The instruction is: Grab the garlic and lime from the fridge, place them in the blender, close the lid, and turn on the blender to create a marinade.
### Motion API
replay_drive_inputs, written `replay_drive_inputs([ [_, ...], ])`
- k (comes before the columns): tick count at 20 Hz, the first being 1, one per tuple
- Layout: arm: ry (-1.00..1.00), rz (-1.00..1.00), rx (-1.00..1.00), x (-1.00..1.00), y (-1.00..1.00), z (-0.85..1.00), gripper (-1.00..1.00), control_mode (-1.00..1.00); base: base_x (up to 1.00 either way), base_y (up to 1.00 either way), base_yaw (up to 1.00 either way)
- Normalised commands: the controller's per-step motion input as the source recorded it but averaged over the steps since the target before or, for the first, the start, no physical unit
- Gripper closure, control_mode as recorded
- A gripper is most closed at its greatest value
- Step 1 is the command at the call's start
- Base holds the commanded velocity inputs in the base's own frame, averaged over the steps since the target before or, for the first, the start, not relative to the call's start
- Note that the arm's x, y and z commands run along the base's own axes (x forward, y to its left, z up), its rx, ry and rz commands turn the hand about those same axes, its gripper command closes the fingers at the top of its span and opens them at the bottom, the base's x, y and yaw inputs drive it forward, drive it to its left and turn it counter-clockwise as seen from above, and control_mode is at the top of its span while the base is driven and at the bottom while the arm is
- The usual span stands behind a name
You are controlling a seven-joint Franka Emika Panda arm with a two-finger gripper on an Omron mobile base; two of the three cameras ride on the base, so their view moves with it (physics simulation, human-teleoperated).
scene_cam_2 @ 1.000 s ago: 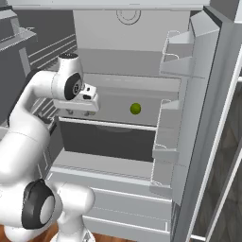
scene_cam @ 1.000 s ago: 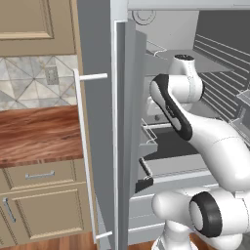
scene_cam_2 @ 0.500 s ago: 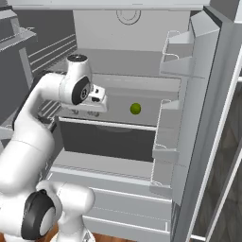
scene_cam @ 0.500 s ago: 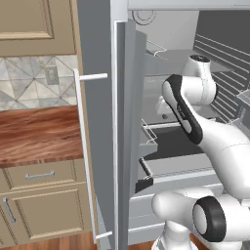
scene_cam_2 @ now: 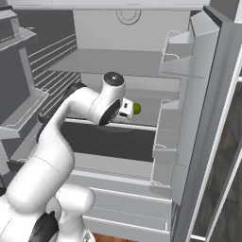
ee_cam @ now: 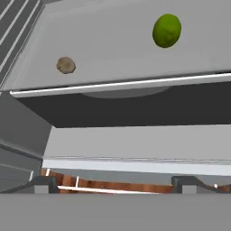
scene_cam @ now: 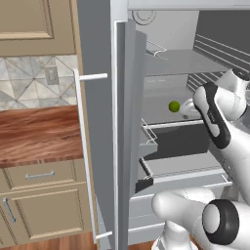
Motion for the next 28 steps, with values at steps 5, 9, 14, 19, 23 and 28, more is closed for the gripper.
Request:
replay_drive_inputs([
  [5, 0.03, 0.00, 0.00, 0.75, -0.11, -0.16, -1.00, -1.00, 0.00, 0.00, 0.00],
  [9, 0.01, 0.00, 0.00, 0.64, -0.24, -0.19, -1.00, -1.00, 0.00, 0.00, 0.00],
  [14, 0.00, 0.00, -0.05, 0.46, -0.24, -0.42, -1.00, -1.00, 0.00, 0.00, 0.00],
  [19, 0.00, 0.00, -0.01, 0.51, -0.09, -0.27, -1.00, -1.00, 0.00, 0.00, 0.00],
  [23, 0.00, 0.00, -0.02, 0.56, 0.00, -0.36, -1.00, -1.00, 0.00, 0.00, 0.00],
  [28, 0.00, -0.03, 0.00, 0.64, 0.00, -0.12, -1.00, -1.00, 0.00, 0.00, 0.00],
])
